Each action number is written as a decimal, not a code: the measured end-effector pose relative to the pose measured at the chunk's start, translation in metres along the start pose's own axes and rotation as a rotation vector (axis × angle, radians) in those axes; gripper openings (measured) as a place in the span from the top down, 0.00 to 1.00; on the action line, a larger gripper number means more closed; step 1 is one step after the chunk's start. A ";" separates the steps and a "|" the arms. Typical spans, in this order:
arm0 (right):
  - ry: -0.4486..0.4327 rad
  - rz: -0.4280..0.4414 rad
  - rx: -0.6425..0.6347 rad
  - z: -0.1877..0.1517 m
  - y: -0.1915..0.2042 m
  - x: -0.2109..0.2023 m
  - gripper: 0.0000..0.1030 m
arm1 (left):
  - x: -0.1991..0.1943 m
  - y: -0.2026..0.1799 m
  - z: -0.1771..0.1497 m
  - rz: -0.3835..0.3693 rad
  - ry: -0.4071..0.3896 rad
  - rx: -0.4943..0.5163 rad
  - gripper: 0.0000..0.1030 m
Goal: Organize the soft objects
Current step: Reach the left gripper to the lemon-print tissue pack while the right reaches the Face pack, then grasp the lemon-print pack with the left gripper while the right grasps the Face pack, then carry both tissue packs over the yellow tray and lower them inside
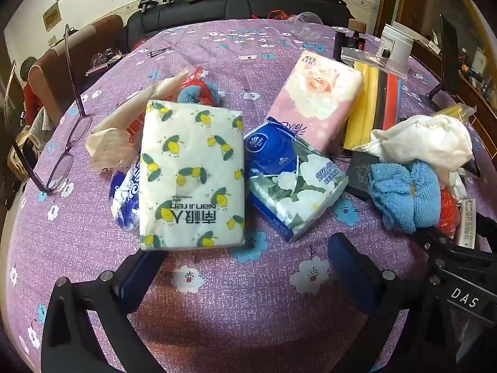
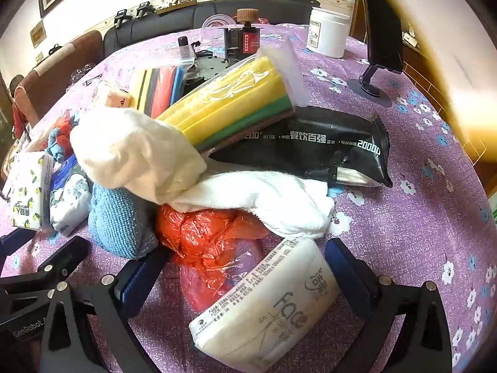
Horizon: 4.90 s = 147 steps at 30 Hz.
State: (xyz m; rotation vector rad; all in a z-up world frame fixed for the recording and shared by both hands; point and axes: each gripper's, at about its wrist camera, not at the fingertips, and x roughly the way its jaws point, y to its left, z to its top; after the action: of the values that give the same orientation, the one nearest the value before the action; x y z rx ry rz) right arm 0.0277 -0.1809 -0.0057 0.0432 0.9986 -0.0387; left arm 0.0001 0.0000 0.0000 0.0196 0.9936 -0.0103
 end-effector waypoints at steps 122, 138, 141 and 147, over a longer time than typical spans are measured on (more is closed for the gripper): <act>-0.169 0.442 -0.117 -0.023 -0.129 -0.090 0.34 | -0.087 -0.132 -0.027 -0.056 -0.146 0.215 0.50; -0.177 0.355 -0.035 0.014 -0.205 -0.088 0.34 | -0.069 -0.219 0.011 -0.138 -0.132 0.302 0.50; -0.174 0.316 -0.031 0.026 -0.219 -0.086 0.34 | -0.062 -0.232 0.022 -0.159 -0.127 0.300 0.50; -0.148 0.254 -0.020 0.054 -0.243 -0.079 0.34 | -0.045 -0.262 0.047 -0.189 -0.122 0.311 0.50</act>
State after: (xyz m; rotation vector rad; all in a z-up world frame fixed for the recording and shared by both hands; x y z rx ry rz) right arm 0.0177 -0.4259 0.0850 0.1462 0.8396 0.1985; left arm 0.0105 -0.2633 0.0607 0.2078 0.8613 -0.3353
